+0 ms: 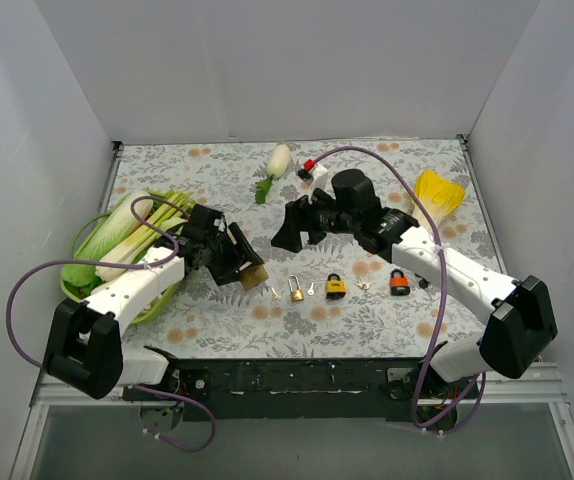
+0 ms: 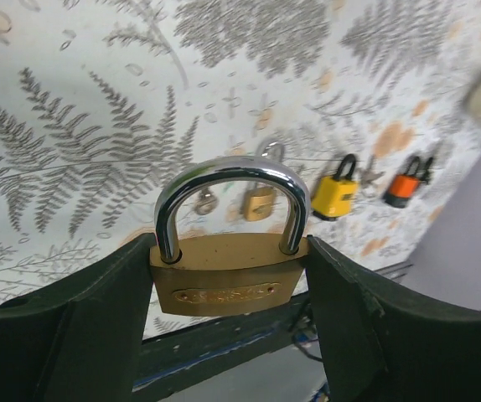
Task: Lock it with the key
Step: Place the lock at the center of the board.
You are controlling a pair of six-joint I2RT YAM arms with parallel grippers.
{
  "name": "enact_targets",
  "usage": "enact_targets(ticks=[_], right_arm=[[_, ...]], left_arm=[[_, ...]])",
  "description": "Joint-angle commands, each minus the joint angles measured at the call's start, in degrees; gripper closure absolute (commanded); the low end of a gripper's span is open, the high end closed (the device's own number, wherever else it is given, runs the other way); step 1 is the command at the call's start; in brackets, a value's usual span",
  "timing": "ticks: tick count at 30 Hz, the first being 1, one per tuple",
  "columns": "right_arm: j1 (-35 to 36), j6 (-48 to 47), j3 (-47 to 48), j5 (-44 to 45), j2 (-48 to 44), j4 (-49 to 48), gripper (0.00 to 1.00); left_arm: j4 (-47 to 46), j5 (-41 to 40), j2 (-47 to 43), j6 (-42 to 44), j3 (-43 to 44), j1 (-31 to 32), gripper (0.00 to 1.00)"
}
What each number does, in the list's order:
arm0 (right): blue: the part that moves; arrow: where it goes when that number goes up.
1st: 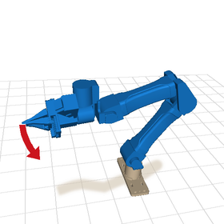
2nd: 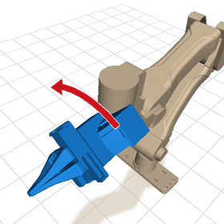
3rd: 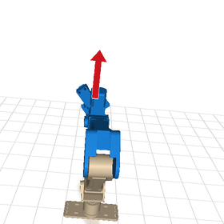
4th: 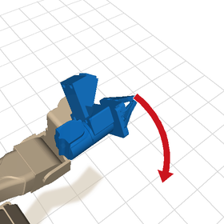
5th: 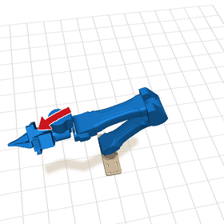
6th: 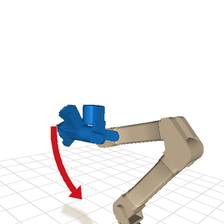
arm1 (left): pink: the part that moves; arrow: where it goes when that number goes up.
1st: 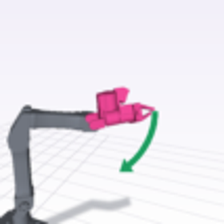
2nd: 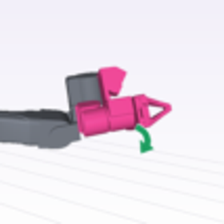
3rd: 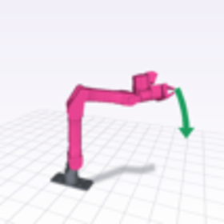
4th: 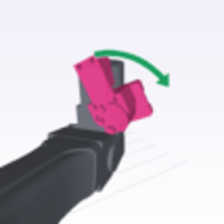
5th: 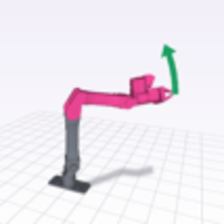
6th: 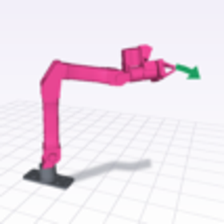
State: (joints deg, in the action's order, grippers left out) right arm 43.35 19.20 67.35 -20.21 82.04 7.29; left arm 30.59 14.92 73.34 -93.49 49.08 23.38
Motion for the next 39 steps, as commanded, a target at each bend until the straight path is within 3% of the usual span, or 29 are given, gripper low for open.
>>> enact_targets(ticks=[1,11,24,34,39], right_arm=[[-3.79,-7.68,-1.17,-2.82,-2.41,5.27,0.12],[-13.37,-9.71,-4.59,-5.46,-5.83,5.72,0.1],[-16.54,-8.74,-11.45,-9.59,-9.79,2.38,0.09],[-19.53,-7.69,-14.53,-12.05,-10.41,1.06,0.09],[-20.15,-7.69,-15.06,-12.66,-10.41,0.71,0.09]], left_arm=[[2.46,-4.01,1.45,3.31,0.4,3.07,1.0],[5.97,-10.96,9.44,7.09,4.09,8.61,1.0],[7.56,-15.78,17.18,11.67,7.87,9.84,0.99],[7.38,-17.82,21.49,13.34,9.72,10.29,0.94],[7.38,-17.9,23.34,13.6,10.42,10.2,0.82]])
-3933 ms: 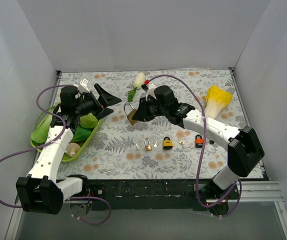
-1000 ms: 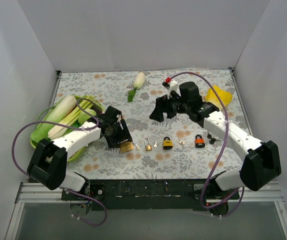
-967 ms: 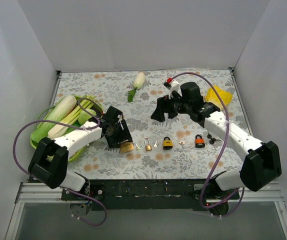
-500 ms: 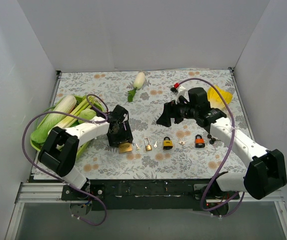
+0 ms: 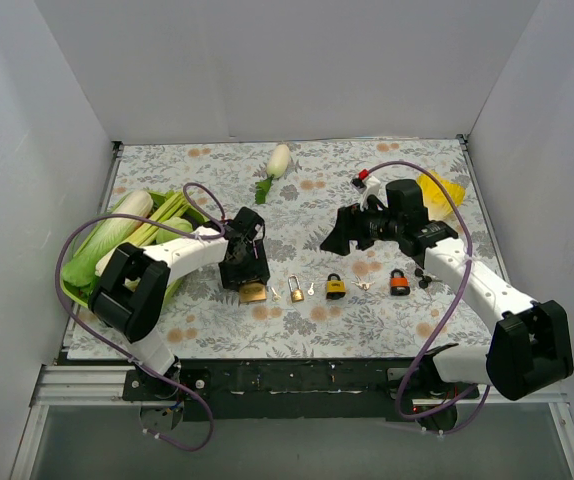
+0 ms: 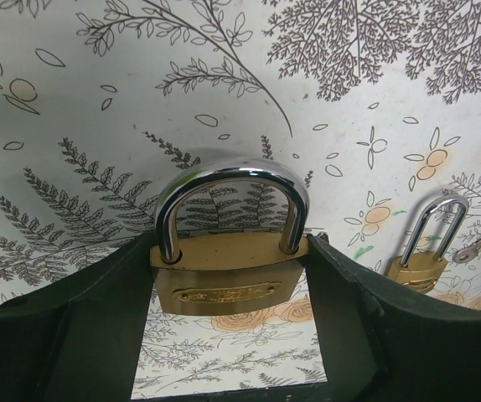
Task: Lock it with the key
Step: Place the lock at the center of the board.
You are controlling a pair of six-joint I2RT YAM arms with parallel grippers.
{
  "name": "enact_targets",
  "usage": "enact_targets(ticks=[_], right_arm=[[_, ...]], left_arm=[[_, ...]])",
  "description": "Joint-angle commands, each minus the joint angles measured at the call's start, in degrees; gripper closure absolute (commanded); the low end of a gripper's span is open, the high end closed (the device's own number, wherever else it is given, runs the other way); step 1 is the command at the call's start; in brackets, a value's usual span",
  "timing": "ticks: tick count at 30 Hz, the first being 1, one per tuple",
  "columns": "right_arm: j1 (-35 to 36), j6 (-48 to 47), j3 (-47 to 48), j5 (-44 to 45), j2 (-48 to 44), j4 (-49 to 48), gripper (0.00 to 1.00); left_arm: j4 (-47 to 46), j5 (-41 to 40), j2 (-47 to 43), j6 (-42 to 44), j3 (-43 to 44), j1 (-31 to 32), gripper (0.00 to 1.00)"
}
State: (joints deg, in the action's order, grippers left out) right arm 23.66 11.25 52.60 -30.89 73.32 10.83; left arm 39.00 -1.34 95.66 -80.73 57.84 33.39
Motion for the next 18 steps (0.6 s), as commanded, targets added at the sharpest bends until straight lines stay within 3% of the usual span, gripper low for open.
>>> enact_targets(ticks=[1,10,12,15,18], right_arm=[[-0.54,0.36,-0.3,-2.06,-1.6,-2.83,0.09],[-1.51,0.62,-0.3,-2.85,-1.34,-2.83,0.09],[-1.69,0.71,-0.22,-3.12,-1.25,-2.92,0.09],[-1.78,0.88,-0.13,-3.38,-1.16,-2.74,0.09],[-1.86,1.06,-0.48,-3.38,-1.6,-2.83,0.09]], left_arm=[[-1.03,-1.73,1.2,0.92,1.66,0.27,0.75],[-0.77,-1.91,2.08,0.75,1.66,0.27,0.43],[-0.68,-2.08,2.17,0.75,1.66,0.27,0.41],[-0.51,-2.26,2.08,0.49,1.74,0.19,0.26],[-0.68,-2.61,1.64,0.66,1.75,0.27,0.19]])
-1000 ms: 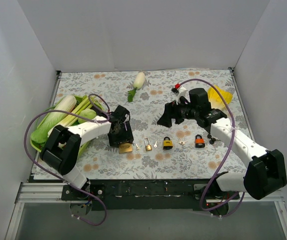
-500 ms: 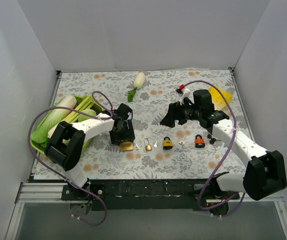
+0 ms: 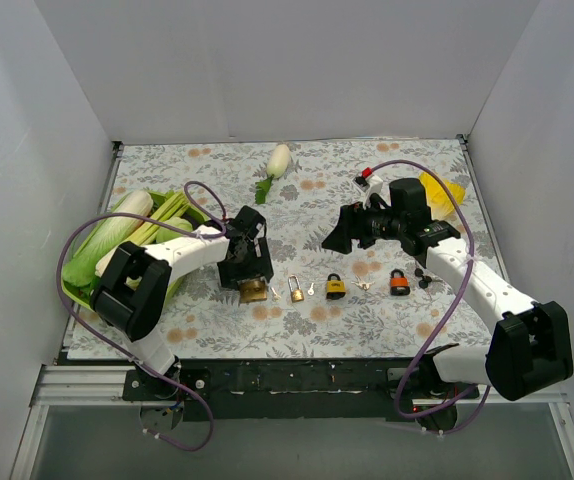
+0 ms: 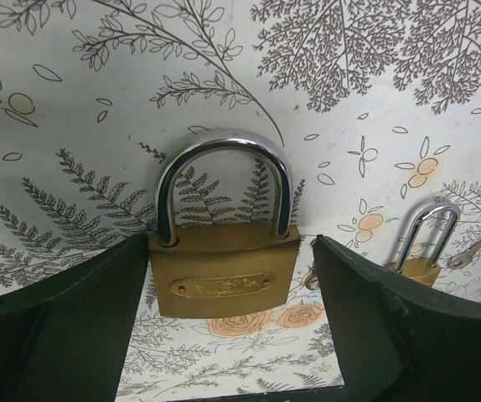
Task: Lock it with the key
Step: Place the lock at the center of the board, then reset both arms
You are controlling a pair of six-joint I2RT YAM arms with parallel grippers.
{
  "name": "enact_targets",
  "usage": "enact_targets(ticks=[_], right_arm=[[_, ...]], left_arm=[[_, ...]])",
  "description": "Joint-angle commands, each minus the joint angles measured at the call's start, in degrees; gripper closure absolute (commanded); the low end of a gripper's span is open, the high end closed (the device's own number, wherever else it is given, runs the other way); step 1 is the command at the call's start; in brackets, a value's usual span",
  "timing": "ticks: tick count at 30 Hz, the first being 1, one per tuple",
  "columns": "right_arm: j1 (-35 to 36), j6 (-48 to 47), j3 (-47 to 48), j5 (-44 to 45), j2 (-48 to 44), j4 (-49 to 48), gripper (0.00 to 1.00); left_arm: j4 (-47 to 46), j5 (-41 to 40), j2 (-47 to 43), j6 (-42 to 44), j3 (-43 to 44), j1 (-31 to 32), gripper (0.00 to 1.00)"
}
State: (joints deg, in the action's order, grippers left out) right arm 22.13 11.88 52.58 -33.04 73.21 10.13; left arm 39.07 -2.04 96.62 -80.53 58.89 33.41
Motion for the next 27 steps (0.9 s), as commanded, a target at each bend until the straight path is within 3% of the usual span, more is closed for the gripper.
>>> enact_targets(ticks=[1,8,12,17,21,27], right_arm=[[-0.25,0.43,-0.54,-1.15,-1.58,-2.31,0.09],[-0.33,0.25,0.42,-1.07,-2.63,-1.52,0.09],[-0.77,-3.43,3.23,1.39,-3.42,1.46,0.08],[-7.16,-7.04,7.44,4.03,-5.44,4.98,0.06],[-13.59,-10.38,10.96,5.08,-7.29,10.16,0.05],[-17.82,-11.7,12.47,16.41,-10.45,20.27,0.05]], left_arm=[[-0.66,-2.17,0.76,0.46,0.7,0.17,0.16],[-0.75,-3.22,-3.44,2.39,4.2,0.51,0.13],[-1.19,-4.11,-9.42,4.76,7.98,2.18,0.02],[-2.95,-3.93,-17.07,11.35,11.93,2.19,0.02],[-2.34,1.42,-18.66,16.45,17.91,-0.8,0.02],[4.87,8.99,-17.34,24.79,26.01,-8.44,0.02]])
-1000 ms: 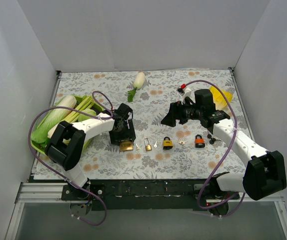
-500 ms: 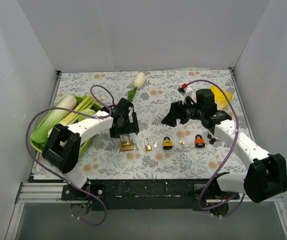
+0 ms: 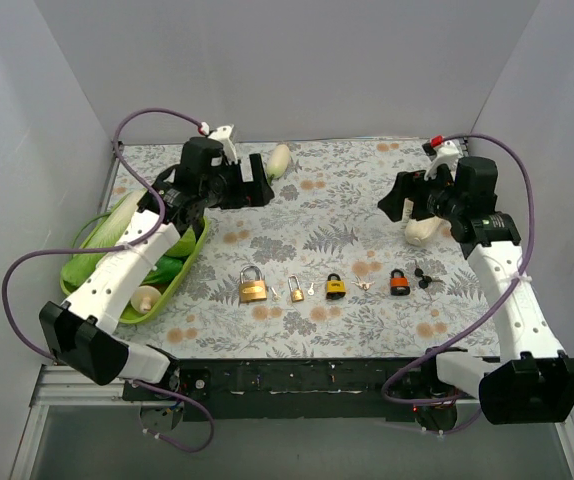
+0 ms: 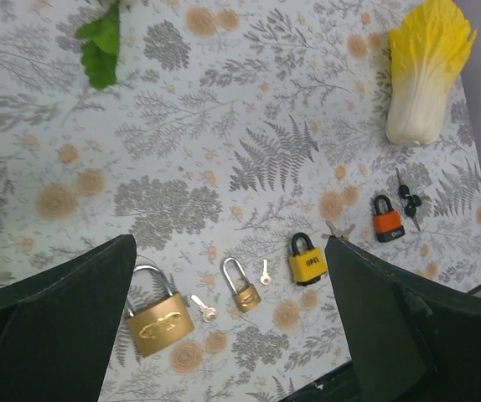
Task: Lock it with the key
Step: Reset both arms
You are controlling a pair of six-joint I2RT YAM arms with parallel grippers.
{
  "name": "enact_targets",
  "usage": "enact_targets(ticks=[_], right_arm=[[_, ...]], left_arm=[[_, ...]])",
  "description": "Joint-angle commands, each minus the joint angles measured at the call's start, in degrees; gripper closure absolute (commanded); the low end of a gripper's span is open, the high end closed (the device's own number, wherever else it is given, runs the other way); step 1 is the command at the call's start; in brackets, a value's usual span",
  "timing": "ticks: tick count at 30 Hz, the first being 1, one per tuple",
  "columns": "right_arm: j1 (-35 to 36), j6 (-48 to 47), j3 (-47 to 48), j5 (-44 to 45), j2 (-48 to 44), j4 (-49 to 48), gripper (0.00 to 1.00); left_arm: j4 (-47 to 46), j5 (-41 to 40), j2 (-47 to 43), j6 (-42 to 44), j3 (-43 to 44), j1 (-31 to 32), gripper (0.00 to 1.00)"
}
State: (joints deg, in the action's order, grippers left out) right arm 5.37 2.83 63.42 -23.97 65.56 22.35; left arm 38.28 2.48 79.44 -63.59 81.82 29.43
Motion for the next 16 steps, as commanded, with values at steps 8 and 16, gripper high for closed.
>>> enact_targets(ticks=[8,16], right_arm=[[-1.5,-7.58,-9.53,7.62,-12.81,6.74,0.04],[-0.98,-8.98,-10.25,3.05,-11.43,9.19,0.05]], left_arm=[[7.34,0.5,-3.58,11.03,-4.65,-12.18,0.02],[7.86,0.24,-5.08,9.8,-5.44,-16.16,0.02]])
